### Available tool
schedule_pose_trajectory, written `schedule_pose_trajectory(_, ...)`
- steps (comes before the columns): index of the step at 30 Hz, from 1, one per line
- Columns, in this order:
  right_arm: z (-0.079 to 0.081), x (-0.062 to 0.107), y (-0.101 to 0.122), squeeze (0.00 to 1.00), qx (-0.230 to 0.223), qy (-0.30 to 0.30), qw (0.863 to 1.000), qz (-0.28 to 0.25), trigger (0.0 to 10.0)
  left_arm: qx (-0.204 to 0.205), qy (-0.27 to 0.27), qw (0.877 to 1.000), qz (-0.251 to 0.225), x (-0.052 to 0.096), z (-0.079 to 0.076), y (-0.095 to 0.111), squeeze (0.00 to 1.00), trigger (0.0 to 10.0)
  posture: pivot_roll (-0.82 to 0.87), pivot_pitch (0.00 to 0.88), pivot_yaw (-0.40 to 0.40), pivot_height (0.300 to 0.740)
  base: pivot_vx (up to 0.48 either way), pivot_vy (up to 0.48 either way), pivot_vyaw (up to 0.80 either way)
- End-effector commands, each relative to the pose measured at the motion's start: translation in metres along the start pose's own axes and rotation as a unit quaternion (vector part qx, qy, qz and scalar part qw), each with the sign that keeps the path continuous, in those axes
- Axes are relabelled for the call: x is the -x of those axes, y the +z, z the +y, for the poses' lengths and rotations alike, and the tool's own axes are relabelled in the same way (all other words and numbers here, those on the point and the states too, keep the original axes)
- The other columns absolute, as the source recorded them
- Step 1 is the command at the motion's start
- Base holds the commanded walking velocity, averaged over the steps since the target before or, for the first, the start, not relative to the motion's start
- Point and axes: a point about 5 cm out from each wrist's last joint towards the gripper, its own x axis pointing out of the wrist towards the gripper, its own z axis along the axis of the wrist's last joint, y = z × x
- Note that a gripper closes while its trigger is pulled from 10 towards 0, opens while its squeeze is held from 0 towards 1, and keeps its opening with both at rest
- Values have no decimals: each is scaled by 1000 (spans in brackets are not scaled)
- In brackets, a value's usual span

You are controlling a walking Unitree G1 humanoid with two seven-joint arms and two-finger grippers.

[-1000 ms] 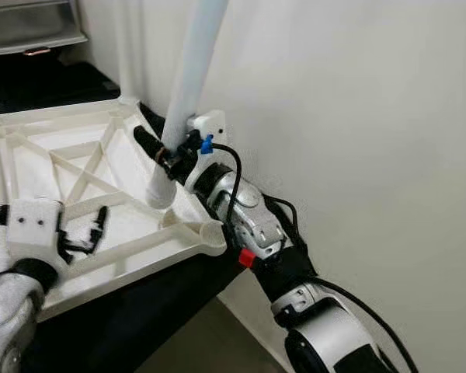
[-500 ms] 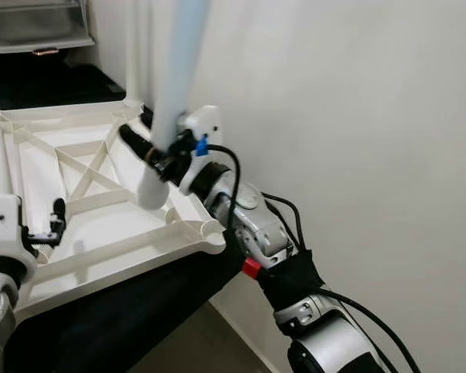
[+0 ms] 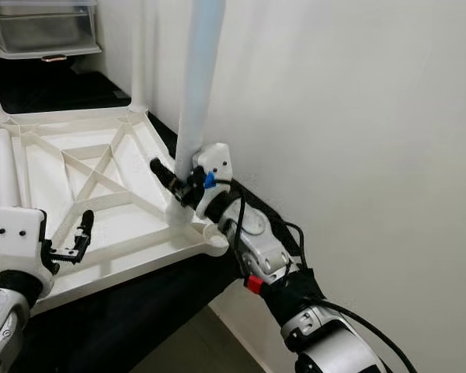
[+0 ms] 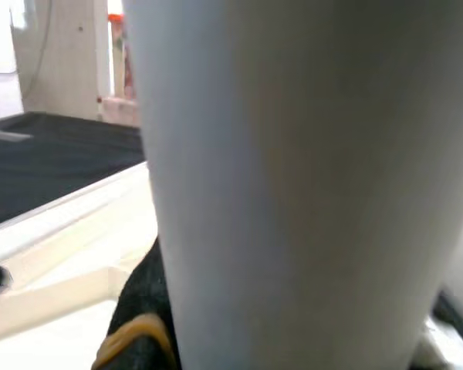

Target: Building children table

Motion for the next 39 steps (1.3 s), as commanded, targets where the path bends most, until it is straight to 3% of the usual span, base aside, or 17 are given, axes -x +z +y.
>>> schedule_pose_trajectory(1,9,10,-29,0,0,-8,999,43,0,1,-6,1000,-3,6,0,3,0,10000,252,15,-207,740,0,0,0)
schedule_pose_trajectory(8,-2,0,-6,0,10,-40,999,-23,0,3,-7,1000,5,15,-1,0,0,10000,249,17,-206,740,0,0,0)
schedule_pose_trajectory(14,-16,-4,5,0,21,-66,997,-43,0,9,-17,1000,3,13,-7,0,0,10000,243,17,-203,740,0,0,0)
schedule_pose_trajectory(17,-26,1,7,0,78,-85,992,-55,0,11,-22,1000,2,13,-9,2,0,10000,246,21,-203,740,0,0,0)
schedule_pose_trajectory(26,-24,6,0,0,130,-88,986,-59,0,18,-36,999,13,20,-14,0,0,10000,240,51,-192,740,0,0,0)
schedule_pose_trajectory(33,-23,9,-10,0,118,-92,988,-36,0,17,-46,999,21,24,-16,-1,0,10000,241,74,-181,740,0,0,0)
schedule_pose_trajectory(39,-16,9,-25,0,73,-100,992,-2,0,15,-55,998,29,26,-16,0,0,10000,236,104,-158,740,0,0,0)
